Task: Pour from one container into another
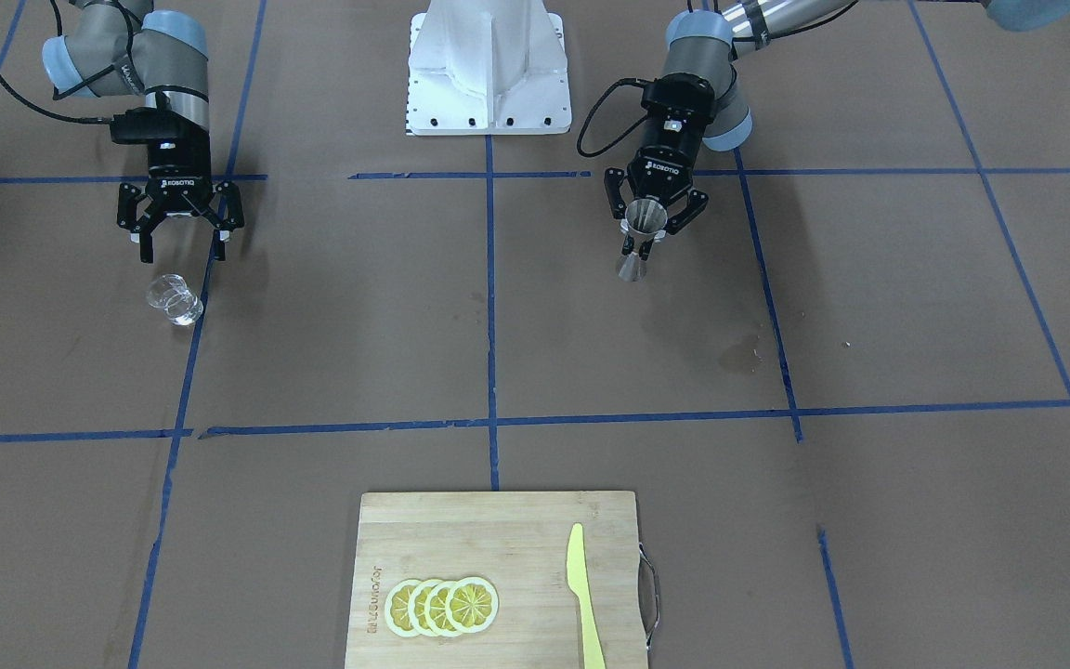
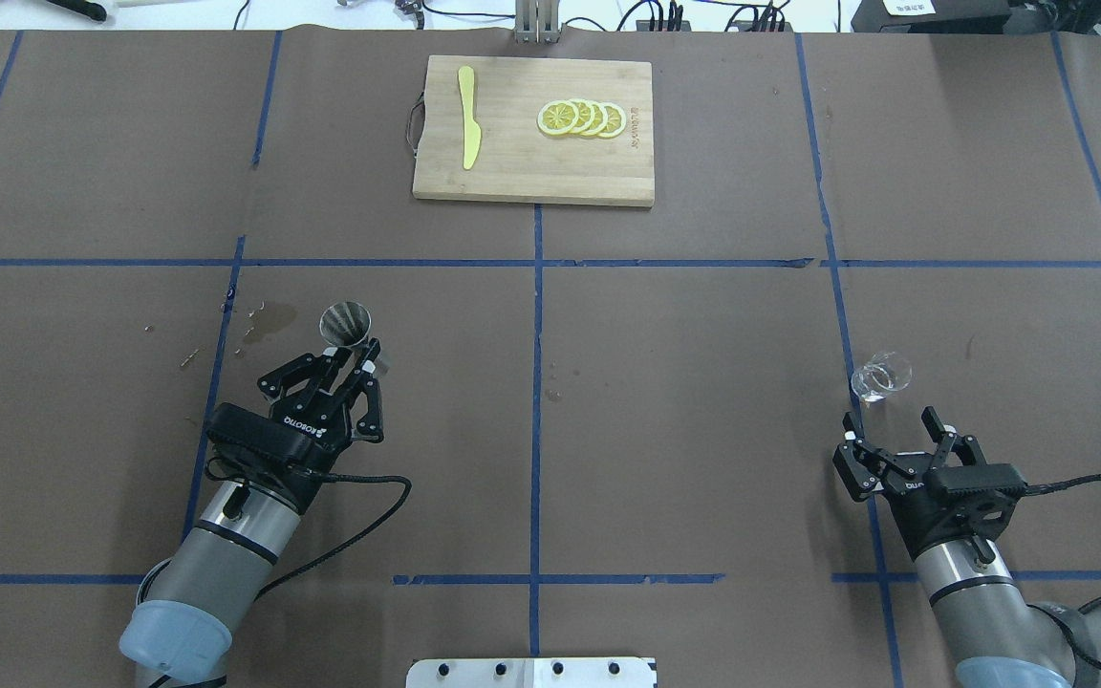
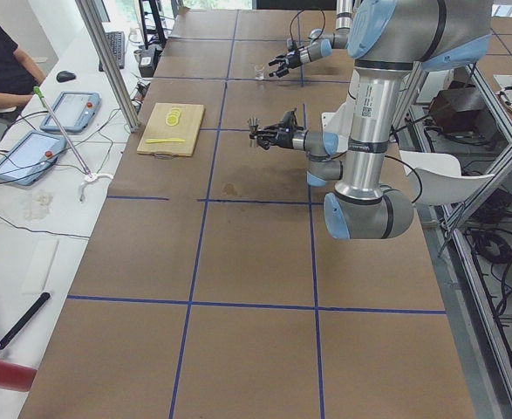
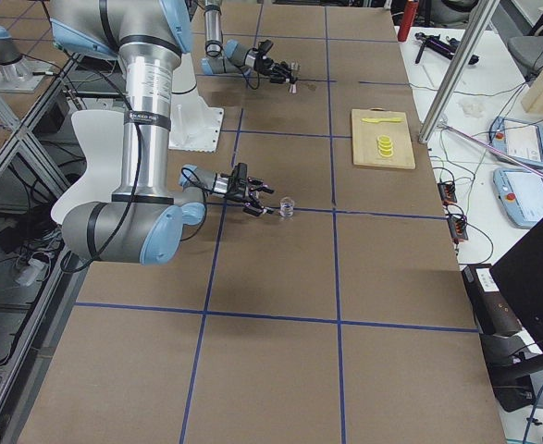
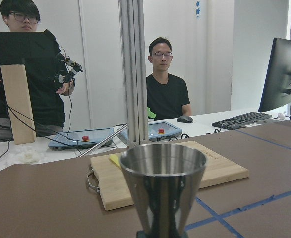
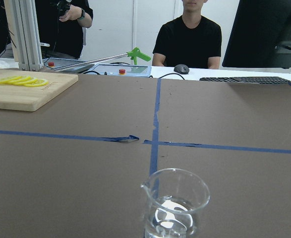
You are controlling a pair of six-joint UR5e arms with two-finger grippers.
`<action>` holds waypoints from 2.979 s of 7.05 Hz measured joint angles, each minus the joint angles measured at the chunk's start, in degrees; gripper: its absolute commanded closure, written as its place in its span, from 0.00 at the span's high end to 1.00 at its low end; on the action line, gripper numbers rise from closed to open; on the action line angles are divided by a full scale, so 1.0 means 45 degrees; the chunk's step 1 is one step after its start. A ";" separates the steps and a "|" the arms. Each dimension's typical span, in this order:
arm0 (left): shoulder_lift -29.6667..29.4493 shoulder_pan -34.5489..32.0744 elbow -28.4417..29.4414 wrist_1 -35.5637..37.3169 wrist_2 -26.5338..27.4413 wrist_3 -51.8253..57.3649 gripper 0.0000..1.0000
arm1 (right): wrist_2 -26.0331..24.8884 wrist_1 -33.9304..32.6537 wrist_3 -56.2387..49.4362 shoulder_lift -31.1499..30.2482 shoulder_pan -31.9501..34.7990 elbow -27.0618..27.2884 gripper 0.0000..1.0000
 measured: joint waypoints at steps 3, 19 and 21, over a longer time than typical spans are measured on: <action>0.0016 -0.0006 0.0055 -0.0010 -0.0005 0.0000 0.00 | 0.0121 -0.0009 -0.0046 0.0406 0.0191 -0.0386 0.99; 0.0001 0.0005 0.0027 -0.0015 -0.0020 0.0000 0.00 | 0.1123 0.0019 -0.0146 0.1542 0.1624 -0.1569 0.64; -0.0001 0.0002 -0.0001 -0.0015 -0.0019 0.0008 0.00 | 0.1119 0.0023 -0.0139 0.1545 0.1645 -0.1569 0.39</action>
